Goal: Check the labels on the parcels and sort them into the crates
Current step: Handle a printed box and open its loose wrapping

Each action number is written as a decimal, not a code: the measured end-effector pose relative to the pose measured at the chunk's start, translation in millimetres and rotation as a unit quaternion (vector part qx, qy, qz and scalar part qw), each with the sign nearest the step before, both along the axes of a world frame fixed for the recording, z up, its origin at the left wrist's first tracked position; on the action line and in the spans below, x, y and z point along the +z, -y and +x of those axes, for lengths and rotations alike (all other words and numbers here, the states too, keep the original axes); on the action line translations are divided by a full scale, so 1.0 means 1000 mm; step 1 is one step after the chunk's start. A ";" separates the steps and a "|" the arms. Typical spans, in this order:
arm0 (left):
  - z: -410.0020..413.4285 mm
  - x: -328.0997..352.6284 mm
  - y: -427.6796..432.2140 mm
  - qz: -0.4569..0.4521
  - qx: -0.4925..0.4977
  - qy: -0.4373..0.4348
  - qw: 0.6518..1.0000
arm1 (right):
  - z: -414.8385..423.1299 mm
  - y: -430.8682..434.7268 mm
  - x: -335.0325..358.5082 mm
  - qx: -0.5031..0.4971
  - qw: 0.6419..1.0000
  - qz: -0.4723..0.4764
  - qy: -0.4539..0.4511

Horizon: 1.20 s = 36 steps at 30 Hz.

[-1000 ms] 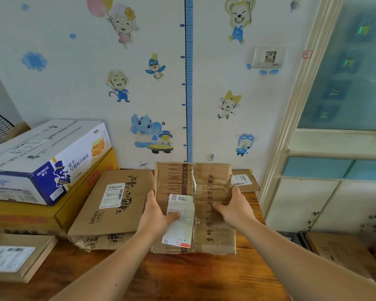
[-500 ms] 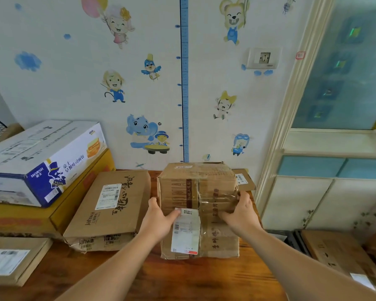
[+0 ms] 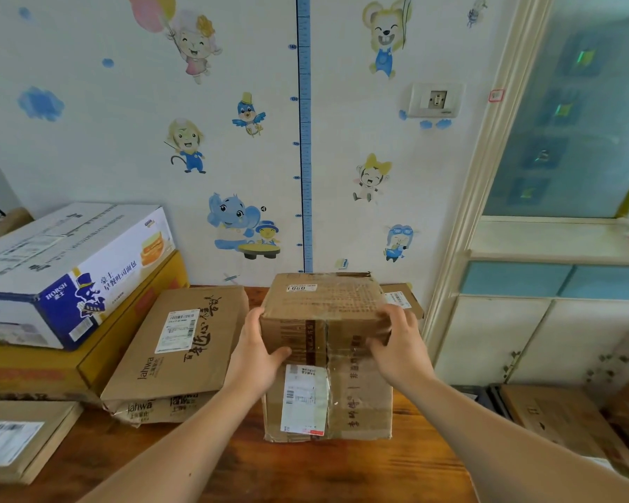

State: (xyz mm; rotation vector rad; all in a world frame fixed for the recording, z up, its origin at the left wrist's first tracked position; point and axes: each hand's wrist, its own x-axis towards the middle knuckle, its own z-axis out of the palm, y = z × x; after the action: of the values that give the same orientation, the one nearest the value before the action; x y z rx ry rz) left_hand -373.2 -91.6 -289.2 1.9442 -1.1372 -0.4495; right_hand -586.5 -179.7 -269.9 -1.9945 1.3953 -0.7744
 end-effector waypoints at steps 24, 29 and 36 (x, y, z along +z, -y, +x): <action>-0.007 0.018 0.030 0.210 -0.172 0.213 0.939 | 0.021 0.014 -0.005 0.127 0.943 -0.013 -0.309; -0.008 0.014 0.046 0.273 -0.185 0.235 0.914 | 0.029 0.025 -0.003 0.129 0.927 0.012 -0.351; -0.009 0.002 0.048 0.279 -0.183 0.254 0.908 | 0.031 0.027 -0.010 0.132 0.913 0.011 -0.385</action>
State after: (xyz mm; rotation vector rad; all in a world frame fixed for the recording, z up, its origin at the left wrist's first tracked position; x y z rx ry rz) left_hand -381.7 -139.6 -286.9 2.4300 -1.8913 -0.5211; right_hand -555.5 -206.8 -280.2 -2.5300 1.4508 0.1960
